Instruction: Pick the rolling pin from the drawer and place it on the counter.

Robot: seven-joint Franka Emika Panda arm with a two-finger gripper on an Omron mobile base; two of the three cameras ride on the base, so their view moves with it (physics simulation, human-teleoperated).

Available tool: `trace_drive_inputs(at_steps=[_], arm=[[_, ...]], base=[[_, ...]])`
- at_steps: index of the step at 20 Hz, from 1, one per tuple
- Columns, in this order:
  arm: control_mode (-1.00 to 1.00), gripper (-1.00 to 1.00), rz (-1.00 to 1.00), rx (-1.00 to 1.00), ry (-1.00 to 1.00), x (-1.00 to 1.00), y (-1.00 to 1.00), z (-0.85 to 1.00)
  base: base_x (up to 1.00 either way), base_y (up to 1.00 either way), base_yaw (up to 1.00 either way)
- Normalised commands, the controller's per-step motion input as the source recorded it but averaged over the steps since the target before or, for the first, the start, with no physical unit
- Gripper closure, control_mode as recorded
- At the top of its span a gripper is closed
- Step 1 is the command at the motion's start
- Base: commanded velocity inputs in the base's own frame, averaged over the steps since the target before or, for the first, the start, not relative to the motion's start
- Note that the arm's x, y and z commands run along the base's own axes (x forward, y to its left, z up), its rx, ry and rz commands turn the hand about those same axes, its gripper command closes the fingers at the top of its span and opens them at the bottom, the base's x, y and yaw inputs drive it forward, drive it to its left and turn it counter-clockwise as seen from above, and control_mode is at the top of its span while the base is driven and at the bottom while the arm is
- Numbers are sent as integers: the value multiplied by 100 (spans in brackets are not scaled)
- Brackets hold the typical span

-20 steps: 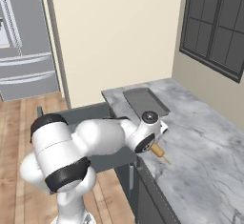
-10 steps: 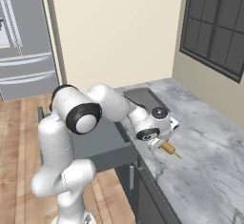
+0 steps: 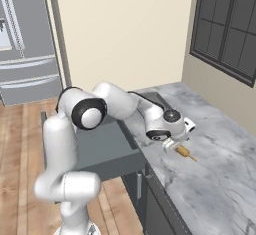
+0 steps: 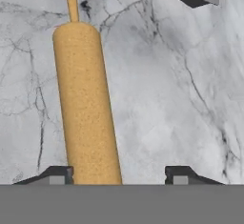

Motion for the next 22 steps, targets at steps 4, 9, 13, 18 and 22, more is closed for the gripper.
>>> trace_drive_inputs(at_steps=[4, 9, 13, 18, 22], arm=[[-100, -100, 1, 12, -19, -33, -35, 75], [-100, -100, 8, 1, -16, -38, 9, 100], [-100, -100, 11, -6, -13, -52, 73, 100], [-100, -100, 10, -16, -5, -63, 100, 81], [-100, -100, 12, -16, 0, -68, 100, 64]], base=[[0, 0, 0], [0, 0, 0], [0, 0, 0], [0, 0, 0], [0, 0, 0]])
